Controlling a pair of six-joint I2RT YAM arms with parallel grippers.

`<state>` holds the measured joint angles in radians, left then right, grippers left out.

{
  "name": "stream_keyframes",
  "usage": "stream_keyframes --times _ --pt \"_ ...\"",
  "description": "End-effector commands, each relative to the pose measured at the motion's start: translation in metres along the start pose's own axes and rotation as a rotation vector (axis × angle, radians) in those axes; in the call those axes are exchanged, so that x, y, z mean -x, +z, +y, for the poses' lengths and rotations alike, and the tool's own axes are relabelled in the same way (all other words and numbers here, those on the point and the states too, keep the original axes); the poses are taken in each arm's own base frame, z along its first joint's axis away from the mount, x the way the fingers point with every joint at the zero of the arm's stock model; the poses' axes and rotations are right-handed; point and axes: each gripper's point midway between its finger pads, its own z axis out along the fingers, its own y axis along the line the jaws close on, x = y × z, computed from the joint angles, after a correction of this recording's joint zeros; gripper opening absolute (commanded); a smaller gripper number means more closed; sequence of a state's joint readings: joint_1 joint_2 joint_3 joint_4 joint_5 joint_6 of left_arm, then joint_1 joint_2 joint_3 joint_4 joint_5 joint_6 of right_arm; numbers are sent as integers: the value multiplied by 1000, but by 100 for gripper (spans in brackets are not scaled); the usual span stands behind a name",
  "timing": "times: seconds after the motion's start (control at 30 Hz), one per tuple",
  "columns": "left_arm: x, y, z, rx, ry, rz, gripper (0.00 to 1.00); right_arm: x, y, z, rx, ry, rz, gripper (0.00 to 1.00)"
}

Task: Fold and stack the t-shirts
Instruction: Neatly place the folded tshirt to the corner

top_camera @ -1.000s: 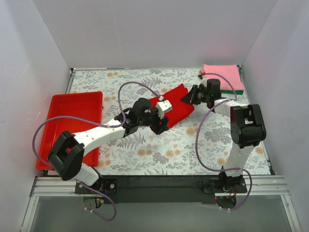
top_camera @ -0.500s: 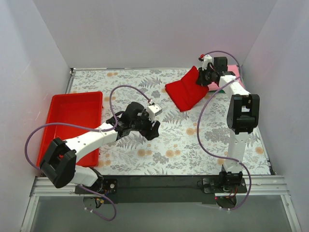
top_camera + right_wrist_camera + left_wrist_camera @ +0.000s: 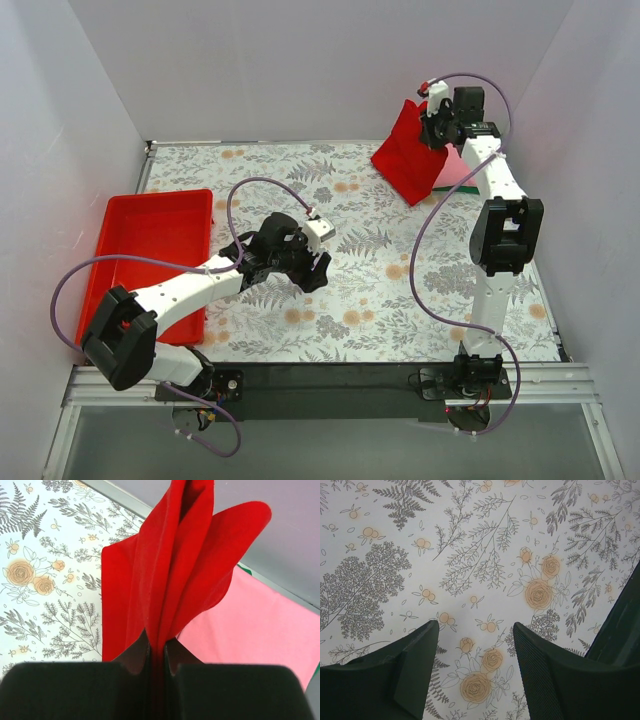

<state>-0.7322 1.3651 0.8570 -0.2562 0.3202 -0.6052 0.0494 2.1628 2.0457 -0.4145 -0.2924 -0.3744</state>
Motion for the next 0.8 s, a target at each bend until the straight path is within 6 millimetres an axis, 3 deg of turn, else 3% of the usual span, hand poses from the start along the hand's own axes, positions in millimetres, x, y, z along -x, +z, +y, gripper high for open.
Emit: stream_keyframes --times 0.0,0.23,0.77 --pt "4 -9 3 22 29 -24 60 37 -17 -15 -52 -48 -75 1" --pt "4 -9 3 25 34 -25 61 64 -37 -18 -76 -45 -125 1" --pt "5 -10 2 19 41 -28 61 101 -62 -19 -88 -25 -207 1"
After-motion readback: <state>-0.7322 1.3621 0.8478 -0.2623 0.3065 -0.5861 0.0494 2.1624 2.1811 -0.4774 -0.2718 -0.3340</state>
